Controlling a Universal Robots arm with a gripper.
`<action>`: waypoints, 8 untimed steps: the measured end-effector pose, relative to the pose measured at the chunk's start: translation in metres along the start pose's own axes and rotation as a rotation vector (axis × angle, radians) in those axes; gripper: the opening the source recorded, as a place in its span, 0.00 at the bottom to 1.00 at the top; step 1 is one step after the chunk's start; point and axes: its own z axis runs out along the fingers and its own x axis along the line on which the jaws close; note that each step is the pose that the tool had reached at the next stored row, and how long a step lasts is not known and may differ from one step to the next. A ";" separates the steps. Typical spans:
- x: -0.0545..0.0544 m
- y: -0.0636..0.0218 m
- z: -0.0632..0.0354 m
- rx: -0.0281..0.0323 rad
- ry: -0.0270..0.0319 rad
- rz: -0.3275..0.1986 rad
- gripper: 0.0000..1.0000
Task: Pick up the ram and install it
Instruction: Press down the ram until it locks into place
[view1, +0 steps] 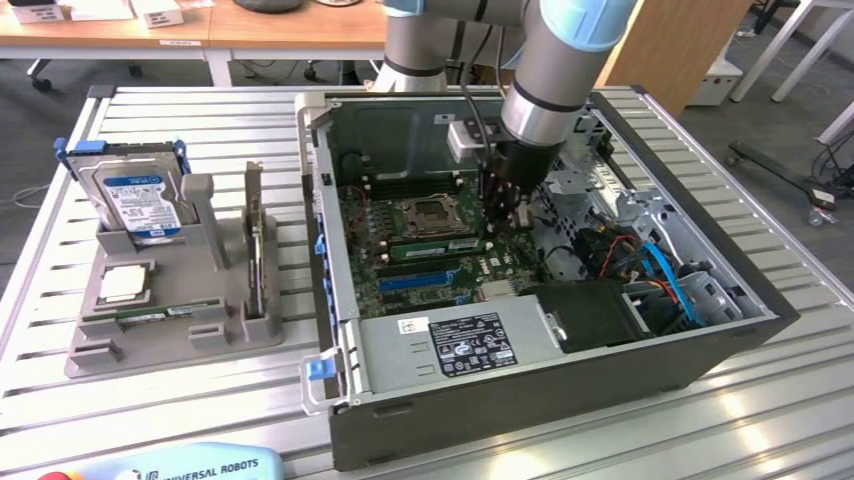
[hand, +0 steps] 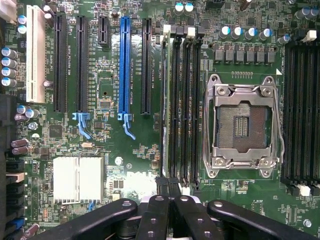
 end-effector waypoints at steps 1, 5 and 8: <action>0.000 0.0000 0.0003 0.0000 0.0003 0.000 0.10; 0.000 0.0000 0.0002 -0.0001 0.0006 0.000 0.10; 0.000 0.0000 0.0019 -0.0001 0.0006 0.000 0.10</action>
